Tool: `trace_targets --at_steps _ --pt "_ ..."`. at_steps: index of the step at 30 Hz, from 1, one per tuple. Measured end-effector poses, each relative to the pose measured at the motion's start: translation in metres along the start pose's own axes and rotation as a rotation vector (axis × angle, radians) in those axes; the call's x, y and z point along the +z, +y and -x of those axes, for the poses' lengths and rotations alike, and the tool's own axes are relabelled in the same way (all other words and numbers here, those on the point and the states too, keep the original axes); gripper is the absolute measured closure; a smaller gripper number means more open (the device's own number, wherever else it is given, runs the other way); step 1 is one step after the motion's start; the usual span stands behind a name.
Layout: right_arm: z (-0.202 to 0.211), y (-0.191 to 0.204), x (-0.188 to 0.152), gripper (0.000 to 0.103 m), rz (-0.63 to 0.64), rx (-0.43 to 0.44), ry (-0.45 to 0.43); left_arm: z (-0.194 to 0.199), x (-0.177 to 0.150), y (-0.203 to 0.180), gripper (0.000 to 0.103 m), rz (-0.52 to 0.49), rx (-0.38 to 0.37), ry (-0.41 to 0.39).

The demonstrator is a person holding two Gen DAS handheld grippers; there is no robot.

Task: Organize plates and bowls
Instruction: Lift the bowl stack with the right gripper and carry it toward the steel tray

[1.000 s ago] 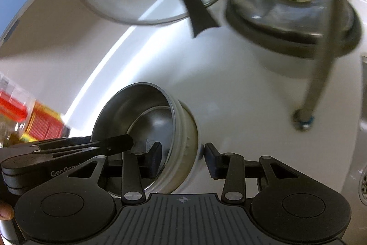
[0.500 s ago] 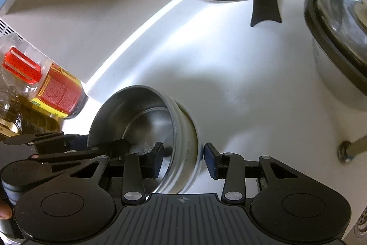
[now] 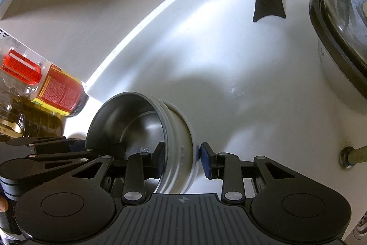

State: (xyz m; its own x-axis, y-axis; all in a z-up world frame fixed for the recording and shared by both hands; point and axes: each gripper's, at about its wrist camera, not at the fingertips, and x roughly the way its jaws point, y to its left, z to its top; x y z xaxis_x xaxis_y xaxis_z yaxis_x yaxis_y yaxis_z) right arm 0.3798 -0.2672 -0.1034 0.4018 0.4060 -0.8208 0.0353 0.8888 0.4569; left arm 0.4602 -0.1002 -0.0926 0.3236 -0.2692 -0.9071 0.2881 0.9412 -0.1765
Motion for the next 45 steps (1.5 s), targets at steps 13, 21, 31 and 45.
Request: trace_targets --at_steps 13,21,31,45 --pt "-0.004 0.017 0.007 0.074 0.094 -0.037 0.038 0.007 -0.004 0.004 0.087 0.006 0.051 0.024" --pt "-0.014 0.032 0.010 0.075 0.133 -0.025 0.058 0.012 -0.007 0.022 0.085 0.052 0.046 0.044" --pt "-0.016 0.039 0.015 0.073 0.177 -0.059 0.095 0.010 -0.006 0.024 0.081 0.027 0.007 0.105" --pt "-0.020 0.050 0.012 0.080 0.259 -0.068 0.158 0.017 -0.017 0.012 0.084 0.094 0.099 0.108"
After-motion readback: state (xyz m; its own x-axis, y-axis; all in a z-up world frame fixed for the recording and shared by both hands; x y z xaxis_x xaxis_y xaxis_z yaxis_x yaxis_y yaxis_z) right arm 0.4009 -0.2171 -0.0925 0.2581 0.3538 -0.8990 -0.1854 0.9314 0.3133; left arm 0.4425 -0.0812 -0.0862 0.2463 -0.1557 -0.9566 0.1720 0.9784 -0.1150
